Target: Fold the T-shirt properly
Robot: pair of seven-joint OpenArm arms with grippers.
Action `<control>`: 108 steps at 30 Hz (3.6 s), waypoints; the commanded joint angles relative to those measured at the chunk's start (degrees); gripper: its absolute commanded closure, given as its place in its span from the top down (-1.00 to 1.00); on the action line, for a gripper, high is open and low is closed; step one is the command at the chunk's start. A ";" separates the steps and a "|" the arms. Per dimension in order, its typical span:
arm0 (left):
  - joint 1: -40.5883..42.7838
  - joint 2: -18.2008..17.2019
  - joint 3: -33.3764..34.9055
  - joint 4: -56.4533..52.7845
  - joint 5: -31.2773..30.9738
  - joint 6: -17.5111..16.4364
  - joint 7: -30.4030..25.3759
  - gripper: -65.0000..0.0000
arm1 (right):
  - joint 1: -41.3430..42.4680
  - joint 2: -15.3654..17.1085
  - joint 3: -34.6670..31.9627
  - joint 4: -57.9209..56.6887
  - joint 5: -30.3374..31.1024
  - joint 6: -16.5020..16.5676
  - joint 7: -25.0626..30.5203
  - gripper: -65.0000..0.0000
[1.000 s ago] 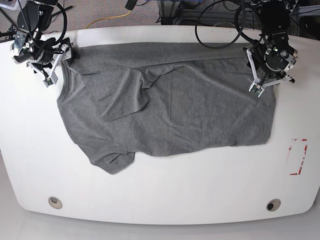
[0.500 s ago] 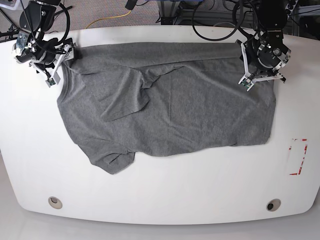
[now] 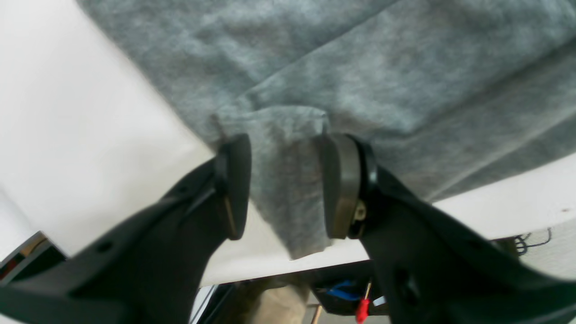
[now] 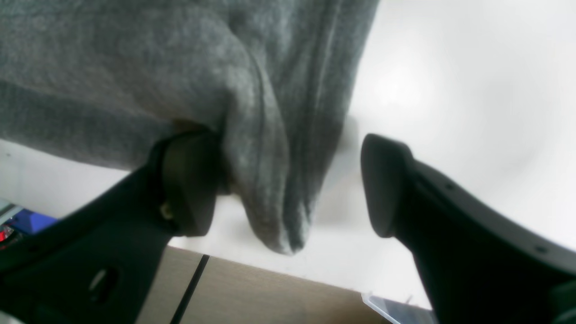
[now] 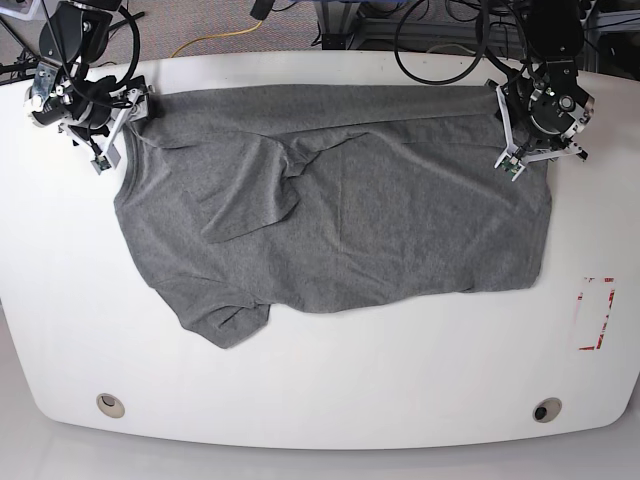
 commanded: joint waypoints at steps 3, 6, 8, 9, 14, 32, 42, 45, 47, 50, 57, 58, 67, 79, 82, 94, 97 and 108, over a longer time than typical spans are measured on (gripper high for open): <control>-0.82 -0.57 -0.40 -1.93 0.08 -0.03 -0.05 -0.26 | 0.38 1.13 0.49 0.81 0.75 -0.05 0.25 0.45; -1.08 -0.49 -0.22 -2.19 -0.10 -0.03 -0.05 -0.26 | 0.38 1.13 0.49 0.81 0.84 -0.05 0.25 0.45; -0.99 -0.31 -0.13 -2.19 -0.10 -0.03 -0.05 -0.26 | 0.38 1.13 0.49 0.81 0.84 -0.05 0.25 0.45; -0.99 -0.22 -0.13 -2.19 -0.01 -0.03 -0.05 -0.26 | 0.38 1.13 0.49 0.81 0.84 -0.05 0.25 0.45; -0.99 -0.22 -0.40 -2.19 0.08 -0.03 -0.05 -0.26 | 0.38 1.13 0.49 0.81 0.84 -0.05 0.25 0.45; -2.66 -1.54 -0.57 -6.68 0.08 -0.03 -0.05 -1.00 | 0.38 1.13 0.49 0.81 0.57 -0.05 0.25 0.13; -2.49 -1.37 -0.57 -0.96 0.08 -0.03 0.04 -1.00 | 0.38 1.04 0.49 0.81 0.48 -0.05 0.25 -0.86; -2.49 -1.45 -0.57 -0.87 -0.01 -0.03 0.04 -1.00 | 0.38 1.04 0.49 0.81 0.48 -0.05 0.25 -0.85; -2.49 -1.54 -1.54 -0.87 -0.18 -0.03 0.04 -1.00 | 0.38 1.04 0.49 0.81 0.48 -0.05 0.25 -0.86; -2.57 -1.37 -4.00 -0.70 -0.27 -0.03 0.04 -1.00 | 0.38 1.04 0.49 0.81 0.48 -0.05 0.25 -0.86; -5.12 -1.89 -8.75 -0.52 0.17 -0.03 0.04 -1.00 | 0.38 1.04 0.49 0.81 0.40 -0.05 0.25 -0.86; -5.39 -2.16 -9.01 -0.61 0.17 -0.03 0.04 -1.00 | 0.38 1.04 0.49 0.81 0.40 -0.05 0.25 -0.86; -8.99 -6.38 -7.87 -0.79 0.26 -0.03 0.04 -1.00 | 0.38 1.04 0.49 0.81 0.40 -0.05 0.25 -0.86; -9.96 -12.36 -5.76 -0.79 0.17 -0.03 0.04 -1.00 | 0.38 1.13 0.49 0.81 0.40 -0.05 0.25 -0.86; -10.22 -12.36 -5.94 -0.79 -0.01 -0.03 0.13 -1.00 | 0.38 1.13 0.49 0.81 0.40 -0.05 0.25 -0.85; -10.31 -2.60 -5.67 2.91 -0.36 -0.03 6.89 -0.39 | 0.47 0.08 0.75 1.07 0.40 -0.05 0.25 0.03; -8.90 0.57 -4.62 3.52 -0.36 -0.03 6.89 -0.39 | 0.47 -0.10 0.58 1.07 0.40 -0.05 0.25 0.03; -3.19 0.74 -3.30 -0.43 -0.36 -0.03 6.46 -0.40 | 1.26 -0.10 0.58 0.72 0.31 -0.05 0.34 -0.30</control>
